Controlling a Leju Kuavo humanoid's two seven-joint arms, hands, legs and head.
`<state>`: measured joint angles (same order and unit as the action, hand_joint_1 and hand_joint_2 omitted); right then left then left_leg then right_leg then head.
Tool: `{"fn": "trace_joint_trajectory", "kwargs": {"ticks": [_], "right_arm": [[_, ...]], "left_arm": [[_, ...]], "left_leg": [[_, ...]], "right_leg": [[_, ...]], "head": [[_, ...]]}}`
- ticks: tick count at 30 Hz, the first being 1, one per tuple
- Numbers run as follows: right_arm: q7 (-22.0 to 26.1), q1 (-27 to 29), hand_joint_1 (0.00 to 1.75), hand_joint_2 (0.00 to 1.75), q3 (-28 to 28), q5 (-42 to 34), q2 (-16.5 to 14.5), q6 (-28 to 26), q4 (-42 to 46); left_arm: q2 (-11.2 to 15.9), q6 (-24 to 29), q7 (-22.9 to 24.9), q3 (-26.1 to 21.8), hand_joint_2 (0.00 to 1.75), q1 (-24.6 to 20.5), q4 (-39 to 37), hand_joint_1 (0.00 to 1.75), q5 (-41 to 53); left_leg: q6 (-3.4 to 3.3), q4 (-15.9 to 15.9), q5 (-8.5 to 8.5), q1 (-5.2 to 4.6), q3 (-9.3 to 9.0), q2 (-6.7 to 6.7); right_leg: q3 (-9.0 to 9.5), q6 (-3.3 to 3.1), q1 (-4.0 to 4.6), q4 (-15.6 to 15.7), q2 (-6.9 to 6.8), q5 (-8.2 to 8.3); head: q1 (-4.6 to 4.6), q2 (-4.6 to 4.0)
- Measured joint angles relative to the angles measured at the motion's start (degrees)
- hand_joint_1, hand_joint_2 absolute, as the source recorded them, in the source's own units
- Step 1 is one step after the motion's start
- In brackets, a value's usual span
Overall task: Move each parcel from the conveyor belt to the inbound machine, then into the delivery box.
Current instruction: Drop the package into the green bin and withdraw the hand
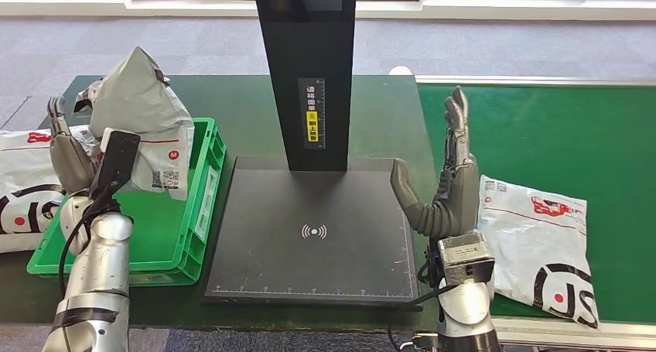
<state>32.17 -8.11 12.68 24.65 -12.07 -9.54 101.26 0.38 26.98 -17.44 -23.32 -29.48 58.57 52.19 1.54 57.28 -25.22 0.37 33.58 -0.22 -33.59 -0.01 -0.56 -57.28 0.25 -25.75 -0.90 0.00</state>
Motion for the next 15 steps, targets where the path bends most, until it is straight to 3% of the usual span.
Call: {"fn": "trace_joint_trajectory", "kwargs": {"ticks": [15], "right_arm": [[-2.25, -2.25, 0.00, 1.75, 0.01, 2.22, -0.25, 0.92, -0.22]], "left_arm": [[-0.07, 1.54, 3.88, -1.23, 0.00, 0.53, 0.45, 0.00, 2.96]], "left_leg": [[0.00, 0.00, 0.00, 0.00, 0.01, -0.03]], "right_leg": [[0.00, 0.00, 0.01, -0.01, -0.01, 0.00]], "head": [[-0.01, 0.00]]}}
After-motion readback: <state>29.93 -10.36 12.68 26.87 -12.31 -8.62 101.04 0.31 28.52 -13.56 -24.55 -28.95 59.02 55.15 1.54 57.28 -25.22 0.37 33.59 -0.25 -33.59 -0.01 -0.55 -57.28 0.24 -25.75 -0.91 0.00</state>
